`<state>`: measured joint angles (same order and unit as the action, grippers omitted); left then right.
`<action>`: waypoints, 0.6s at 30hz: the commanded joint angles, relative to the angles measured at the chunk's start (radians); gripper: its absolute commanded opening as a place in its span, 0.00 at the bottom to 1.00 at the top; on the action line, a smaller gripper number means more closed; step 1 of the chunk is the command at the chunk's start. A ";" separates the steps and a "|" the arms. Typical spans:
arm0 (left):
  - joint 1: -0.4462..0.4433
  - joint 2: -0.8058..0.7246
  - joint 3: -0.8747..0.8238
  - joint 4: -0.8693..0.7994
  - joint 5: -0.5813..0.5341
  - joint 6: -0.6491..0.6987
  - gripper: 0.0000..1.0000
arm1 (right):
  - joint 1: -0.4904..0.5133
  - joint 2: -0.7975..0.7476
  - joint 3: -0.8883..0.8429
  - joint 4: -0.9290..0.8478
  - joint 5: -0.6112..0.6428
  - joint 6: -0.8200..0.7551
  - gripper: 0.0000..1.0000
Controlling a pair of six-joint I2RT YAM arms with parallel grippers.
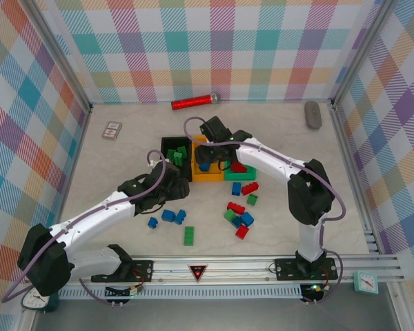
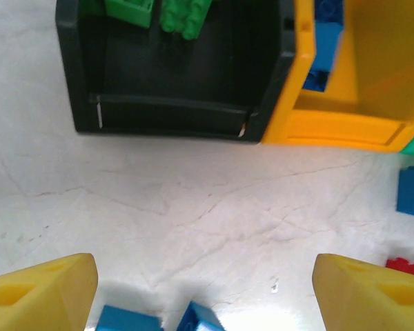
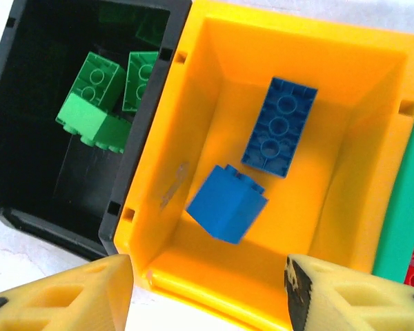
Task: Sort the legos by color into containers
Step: Place the lego in the container, then move the lego to the bottom-center of the table.
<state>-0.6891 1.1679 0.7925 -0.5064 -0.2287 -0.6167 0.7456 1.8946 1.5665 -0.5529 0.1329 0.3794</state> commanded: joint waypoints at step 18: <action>0.011 0.030 -0.050 0.010 0.026 0.037 0.81 | 0.077 -0.424 -0.565 0.032 -0.107 -0.004 0.62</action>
<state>-0.6884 1.1969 0.7555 -0.5179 -0.2092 -0.6022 0.8055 1.4952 1.0466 -0.5087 0.0589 0.3939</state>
